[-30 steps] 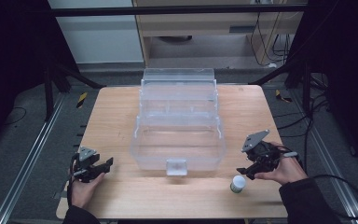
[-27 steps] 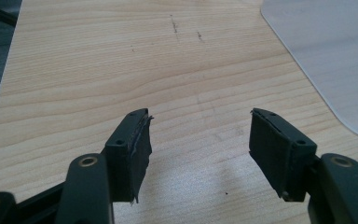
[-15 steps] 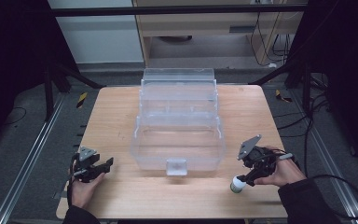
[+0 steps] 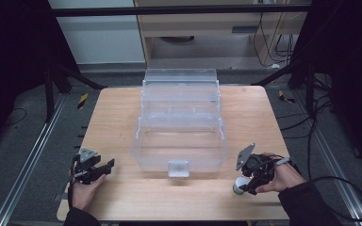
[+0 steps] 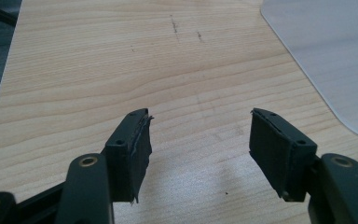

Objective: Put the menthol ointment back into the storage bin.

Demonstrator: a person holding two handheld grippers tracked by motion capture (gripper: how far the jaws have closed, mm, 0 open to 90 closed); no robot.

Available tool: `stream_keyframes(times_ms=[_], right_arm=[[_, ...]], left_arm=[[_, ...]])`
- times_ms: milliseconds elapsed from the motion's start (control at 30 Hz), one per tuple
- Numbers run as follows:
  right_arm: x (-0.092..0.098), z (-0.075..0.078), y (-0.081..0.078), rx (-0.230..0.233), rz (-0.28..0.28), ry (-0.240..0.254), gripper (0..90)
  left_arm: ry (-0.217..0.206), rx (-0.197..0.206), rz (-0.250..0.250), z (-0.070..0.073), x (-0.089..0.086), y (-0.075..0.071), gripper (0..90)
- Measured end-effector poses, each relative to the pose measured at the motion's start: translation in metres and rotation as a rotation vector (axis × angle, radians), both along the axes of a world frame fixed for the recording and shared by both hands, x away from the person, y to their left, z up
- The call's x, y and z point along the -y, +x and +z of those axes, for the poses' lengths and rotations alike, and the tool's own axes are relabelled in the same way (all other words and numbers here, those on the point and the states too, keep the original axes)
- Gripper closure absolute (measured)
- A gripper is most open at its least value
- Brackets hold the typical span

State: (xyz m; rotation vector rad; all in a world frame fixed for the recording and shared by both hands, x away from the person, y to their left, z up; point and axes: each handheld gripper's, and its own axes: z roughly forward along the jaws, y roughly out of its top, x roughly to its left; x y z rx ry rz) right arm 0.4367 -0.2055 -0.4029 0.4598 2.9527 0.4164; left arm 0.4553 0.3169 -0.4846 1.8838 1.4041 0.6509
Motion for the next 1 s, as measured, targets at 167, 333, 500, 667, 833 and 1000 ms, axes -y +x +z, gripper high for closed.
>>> stream_keyframes(times_ms=[167,333,500,667,833,1000], right_arm=[[0.0,-0.005,-0.002,-0.006,0.013,-0.021,32.0],[-0.002,-0.009,-0.002,-0.016,0.037,-0.041,32.7],[-0.004,-0.013,-0.002,-0.017,0.048,-0.06,34.0],[-0.007,-0.018,-0.001,-0.018,0.073,-0.083,35.4],[-0.009,-0.021,0.0,-0.022,0.079,-0.098,37.2],[-0.012,-0.024,0.002,-0.028,0.087,-0.112,39.5]], left_arm=[[0.0,0.0,0.002,0.0,0.0,0.0,38.2],[0.0,0.0,0.002,0.0,0.0,0.0,38.2],[0.001,0.0,0.001,0.0,0.0,0.0,38.2],[0.001,0.001,0.001,0.0,0.0,0.0,38.2],[0.001,0.003,0.003,0.0,0.0,0.0,38.2],[0.0,0.006,0.004,0.0,0.0,0.0,38.3]])
